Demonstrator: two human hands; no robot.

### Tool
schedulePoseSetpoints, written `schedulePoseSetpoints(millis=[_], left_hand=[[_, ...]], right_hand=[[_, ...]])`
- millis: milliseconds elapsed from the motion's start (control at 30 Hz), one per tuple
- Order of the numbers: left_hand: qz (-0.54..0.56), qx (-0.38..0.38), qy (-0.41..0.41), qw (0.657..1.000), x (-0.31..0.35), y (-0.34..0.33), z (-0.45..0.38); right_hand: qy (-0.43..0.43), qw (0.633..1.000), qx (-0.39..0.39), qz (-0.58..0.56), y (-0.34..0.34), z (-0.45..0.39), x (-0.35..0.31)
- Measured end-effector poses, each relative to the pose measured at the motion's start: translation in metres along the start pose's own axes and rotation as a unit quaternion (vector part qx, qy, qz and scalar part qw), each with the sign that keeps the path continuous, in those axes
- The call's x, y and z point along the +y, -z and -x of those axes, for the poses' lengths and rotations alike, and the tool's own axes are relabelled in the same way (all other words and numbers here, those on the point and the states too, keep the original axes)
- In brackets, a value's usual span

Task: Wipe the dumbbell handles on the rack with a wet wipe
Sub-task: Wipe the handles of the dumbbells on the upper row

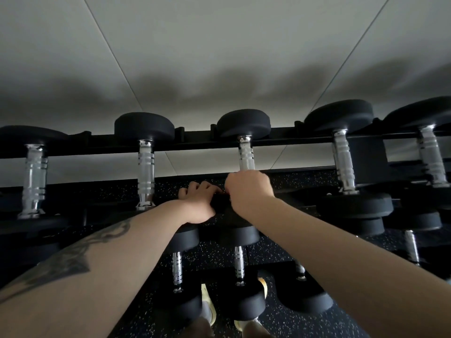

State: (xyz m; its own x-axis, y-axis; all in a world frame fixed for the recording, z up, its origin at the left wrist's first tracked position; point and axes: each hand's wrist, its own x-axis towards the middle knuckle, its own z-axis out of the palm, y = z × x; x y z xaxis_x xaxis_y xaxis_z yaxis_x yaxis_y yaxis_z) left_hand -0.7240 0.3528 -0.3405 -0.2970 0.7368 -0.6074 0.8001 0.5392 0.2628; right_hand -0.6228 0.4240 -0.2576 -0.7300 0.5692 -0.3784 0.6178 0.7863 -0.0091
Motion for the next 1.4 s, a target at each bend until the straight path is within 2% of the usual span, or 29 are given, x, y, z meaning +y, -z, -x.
schedulePoseSetpoints(millis=[133,233,300,433,500,600,700,767,867,933,1067,1267,1400], left_hand=[[-0.005,-0.004,0.001,1.000,0.000,0.001,0.001],[0.007,0.004,-0.004,1.000,-0.001,0.000,0.000],[0.015,0.008,-0.010,1.000,-0.002,-0.001,0.001],[0.022,0.003,-0.012,1.000,-0.002,0.001,0.001],[0.018,0.001,-0.010,1.000,-0.001,0.001,0.001],[0.021,0.005,-0.010,1.000,-0.002,0.000,0.000],[0.020,0.006,-0.007,1.000,-0.002,0.000,-0.001],[0.011,0.005,-0.004,1.000,-0.002,-0.001,-0.002],[0.021,0.002,-0.003,1.000,-0.003,-0.002,-0.004],[0.029,-0.003,-0.003,1.000,-0.004,-0.002,-0.004],[0.022,-0.007,-0.002,1.000,-0.004,-0.002,-0.004],[0.032,-0.004,-0.002,0.999,-0.004,-0.002,-0.004],[0.034,0.004,-0.002,0.999,-0.004,-0.002,-0.003]], right_hand=[[0.014,0.999,-0.038,-0.001,0.007,-0.005,0.002],[-0.005,0.993,-0.052,-0.105,0.006,0.009,0.036],[-0.012,0.987,-0.035,-0.159,0.001,0.021,0.059],[0.024,0.972,0.050,-0.228,-0.016,0.014,0.069],[0.054,0.969,0.128,-0.206,-0.021,-0.003,0.063],[0.023,0.949,0.255,-0.181,-0.017,-0.028,0.060],[0.031,0.939,0.306,-0.156,-0.024,-0.023,0.057],[0.061,0.941,0.281,-0.178,-0.035,-0.002,0.055],[0.021,0.937,0.192,-0.291,-0.036,0.018,0.061],[0.007,0.933,0.153,-0.326,-0.037,0.017,0.066],[-0.010,0.939,0.170,-0.297,-0.042,0.015,0.060],[-0.058,0.947,0.154,-0.276,-0.036,0.000,0.052],[-0.102,0.910,0.189,-0.354,-0.019,-0.034,0.052]])
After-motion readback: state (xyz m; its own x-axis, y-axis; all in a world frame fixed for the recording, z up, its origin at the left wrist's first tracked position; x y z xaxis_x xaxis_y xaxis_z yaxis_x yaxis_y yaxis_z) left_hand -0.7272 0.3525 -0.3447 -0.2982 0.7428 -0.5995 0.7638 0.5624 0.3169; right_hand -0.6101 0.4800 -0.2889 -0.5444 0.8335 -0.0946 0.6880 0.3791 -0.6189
